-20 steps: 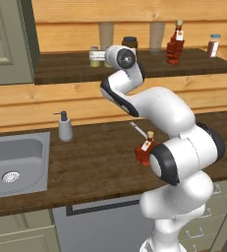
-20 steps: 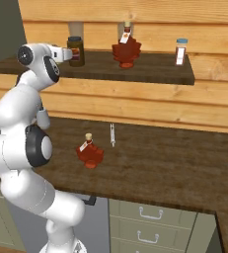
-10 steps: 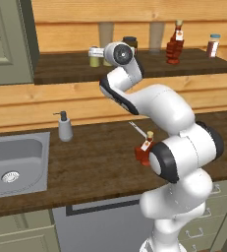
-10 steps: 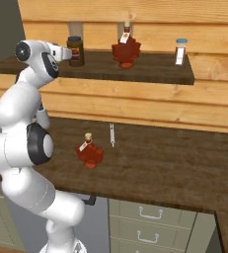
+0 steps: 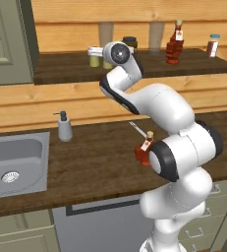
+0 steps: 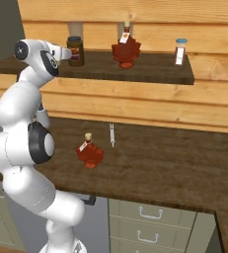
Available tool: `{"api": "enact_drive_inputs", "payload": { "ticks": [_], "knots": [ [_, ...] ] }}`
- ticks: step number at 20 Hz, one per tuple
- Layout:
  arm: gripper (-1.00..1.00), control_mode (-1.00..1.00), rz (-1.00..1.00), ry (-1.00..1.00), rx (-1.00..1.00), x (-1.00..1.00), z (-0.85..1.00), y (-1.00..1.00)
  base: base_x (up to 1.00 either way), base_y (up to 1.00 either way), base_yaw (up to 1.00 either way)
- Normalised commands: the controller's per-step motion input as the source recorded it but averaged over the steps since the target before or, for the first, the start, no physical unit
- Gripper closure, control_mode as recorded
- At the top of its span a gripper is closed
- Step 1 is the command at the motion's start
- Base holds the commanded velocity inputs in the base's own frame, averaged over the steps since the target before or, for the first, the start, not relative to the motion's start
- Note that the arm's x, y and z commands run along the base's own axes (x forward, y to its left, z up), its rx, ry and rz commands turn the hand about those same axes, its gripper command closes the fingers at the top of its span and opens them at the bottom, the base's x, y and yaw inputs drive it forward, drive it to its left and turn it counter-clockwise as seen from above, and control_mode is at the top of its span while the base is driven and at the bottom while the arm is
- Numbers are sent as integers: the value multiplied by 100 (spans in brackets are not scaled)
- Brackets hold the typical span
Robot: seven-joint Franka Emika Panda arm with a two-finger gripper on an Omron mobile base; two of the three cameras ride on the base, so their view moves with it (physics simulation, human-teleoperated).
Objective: Put the shaker and condiment bottle from the counter next to their counterparts in the cabinet.
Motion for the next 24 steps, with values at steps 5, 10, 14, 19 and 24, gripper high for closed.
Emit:
{"api": "enact_drive_inputs", "payload": {
  "ticks": [5,10,14,19,24],
  "knots": [
    [-100,-100,0,-2,0,-13,-2,0,0,0,0],
    [-100,-100,0,-9,0,-64,0,0,0,0,0],
    [-100,-100,0,-11,0,-97,0,-1,0,0,0],
    [-100,-100,-8,-13,0,-99,0,-12,0,0,0],
    [-100,-100,-45,-4,0,-63,-6,-27,0,0,0]
  ]
}}
